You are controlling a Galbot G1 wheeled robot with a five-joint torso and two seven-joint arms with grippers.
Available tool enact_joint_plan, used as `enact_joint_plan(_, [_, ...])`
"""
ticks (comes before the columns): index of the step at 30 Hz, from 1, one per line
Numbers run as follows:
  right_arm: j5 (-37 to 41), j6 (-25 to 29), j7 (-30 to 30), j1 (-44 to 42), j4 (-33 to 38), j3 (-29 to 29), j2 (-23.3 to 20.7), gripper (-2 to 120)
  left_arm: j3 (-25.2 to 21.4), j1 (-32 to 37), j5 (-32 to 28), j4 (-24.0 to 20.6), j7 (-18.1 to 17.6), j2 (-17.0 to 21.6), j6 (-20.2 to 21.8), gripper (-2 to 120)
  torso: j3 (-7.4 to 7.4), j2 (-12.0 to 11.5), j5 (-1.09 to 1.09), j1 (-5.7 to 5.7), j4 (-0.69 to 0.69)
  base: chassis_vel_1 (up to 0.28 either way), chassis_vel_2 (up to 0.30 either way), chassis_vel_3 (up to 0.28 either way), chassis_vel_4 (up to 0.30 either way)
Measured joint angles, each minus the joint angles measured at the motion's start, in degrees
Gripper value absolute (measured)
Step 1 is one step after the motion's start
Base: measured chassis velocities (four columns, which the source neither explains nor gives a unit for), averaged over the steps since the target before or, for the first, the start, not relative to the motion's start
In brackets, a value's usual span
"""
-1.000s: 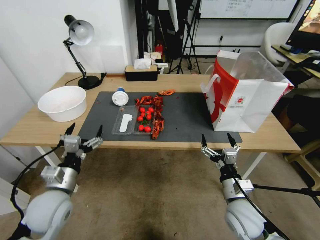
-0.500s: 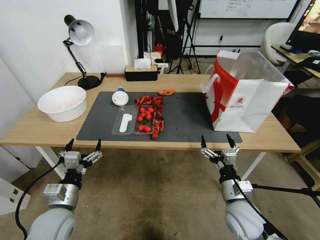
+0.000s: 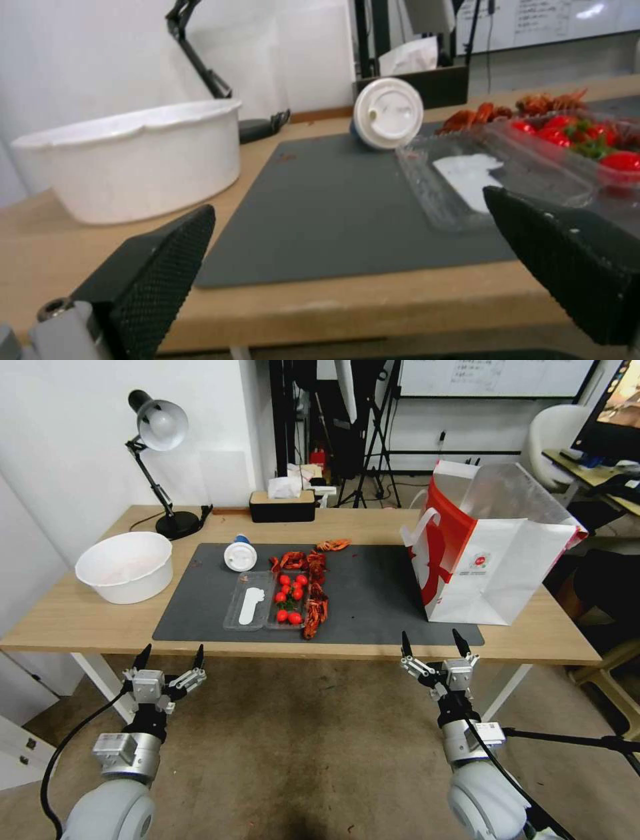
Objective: Pick up the trash from the table and place it into the takeout bag.
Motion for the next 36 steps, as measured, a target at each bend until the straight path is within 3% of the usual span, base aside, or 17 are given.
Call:
enact_joint_plan(7, [-0.1,0.0,0.0,-0.1,-0.1,0.1,0.1,100,0.6,-3.0,-0.4,0.7,1.6,2.1,-0.1,100,0.00,0.0,0.00,0.00,0.01,0.000,0.000,0.000,0.000])
enact_joint_plan(14, [-0.2,-0.2,0.0,0.0,0.1,0.0,0.1,100,7.2,-14.5,-4.6,2.3,1.6,6.5,6.1,100,0.01,0.0,-0.01,0.00,0.01,0.000,0.000,0.000,0.000])
enact_joint_plan(16, [-0.3,-0.3,0.0,0.0,0.1,0.0,0.2,100,10.0,-20.6,-8.0,4.7,1.3,8.3,8.5,100,0.01,0.0,0.00,0.00,-0.01,0.000,0.000,0.000,0.000])
enact_joint_plan(23, [-0.5,-0.9,0.0,0.5,0.2,-0.1,0.7,100,15.9,-31.0,-14.5,10.7,0.4,11.8,11.4,100,0.01,0.0,0.00,0.01,0.00,0.000,0.000,0.000,0.000])
enact_joint_plan(36, [-0.8,-1.7,0.1,0.6,0.8,0.1,1.4,100,26.3,-48.6,-23.2,22.1,-3.4,11.8,16.0,100,0.01,0.0,0.01,0.00,0.01,0.000,0.000,0.000,0.000])
